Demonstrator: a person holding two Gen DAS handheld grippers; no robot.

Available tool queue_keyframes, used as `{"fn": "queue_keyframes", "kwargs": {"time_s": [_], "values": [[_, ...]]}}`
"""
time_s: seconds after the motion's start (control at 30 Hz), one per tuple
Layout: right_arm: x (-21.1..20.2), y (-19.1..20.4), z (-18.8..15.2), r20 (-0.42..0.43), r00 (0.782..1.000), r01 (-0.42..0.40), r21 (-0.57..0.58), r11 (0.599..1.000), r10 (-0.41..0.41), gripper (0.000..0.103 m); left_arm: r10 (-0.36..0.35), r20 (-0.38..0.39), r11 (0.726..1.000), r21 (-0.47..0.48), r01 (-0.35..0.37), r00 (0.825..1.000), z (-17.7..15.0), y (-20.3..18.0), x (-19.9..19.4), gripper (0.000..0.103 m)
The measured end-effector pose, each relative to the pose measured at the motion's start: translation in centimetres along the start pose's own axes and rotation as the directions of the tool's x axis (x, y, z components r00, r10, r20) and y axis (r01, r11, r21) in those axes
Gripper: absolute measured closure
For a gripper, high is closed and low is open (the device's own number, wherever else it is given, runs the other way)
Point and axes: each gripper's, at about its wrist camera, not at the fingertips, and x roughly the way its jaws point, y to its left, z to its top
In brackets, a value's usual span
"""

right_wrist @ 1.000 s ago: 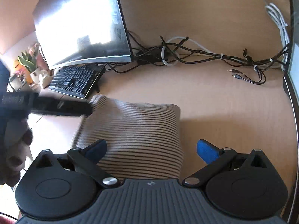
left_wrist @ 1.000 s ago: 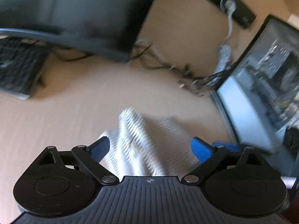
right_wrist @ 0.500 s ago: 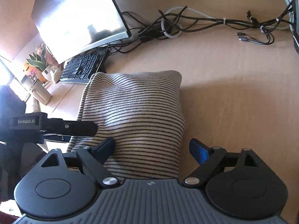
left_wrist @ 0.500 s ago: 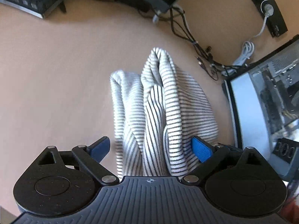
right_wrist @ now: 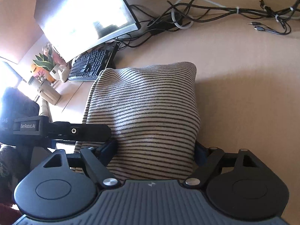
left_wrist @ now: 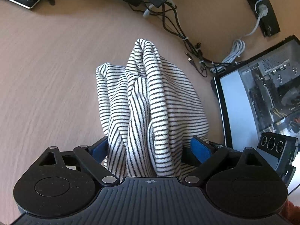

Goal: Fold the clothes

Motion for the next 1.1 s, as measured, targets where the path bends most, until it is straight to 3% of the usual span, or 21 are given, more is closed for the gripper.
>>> {"fn": "queue_keyframes", "kwargs": {"time_s": [0.33,0.63,0.9,1.1], "values": [[2.7,4.4,2.4,-0.021,0.999,-0.038,-0.166,0.985,0.035,0.026,-0.004,0.091,0.991,-0.134,0.016,0.996,0.5,3.7,-3.0,0.008],[8.7,11.2,6.5,-0.059,0.994,-0.108,-0.351,0.930,0.093,0.026,0.049,0.208,0.971,-0.237,0.001,0.977,3.1,8.8,-6.9,0.008],[13.9,12.7,10.8,-0.089,0.994,-0.094,-0.419,0.903,0.062,0.024,0.055,0.266,0.963,-0.270,0.019,0.962,6.5,12.3,-7.5,0.009],[13.9,12.3,11.2,-0.128,0.991,-0.101,-0.466,0.879,0.046,0.020,0.039,0.253,0.968,-0.250,0.026,0.967,6.3,11.7,-7.1,0.008]]}}
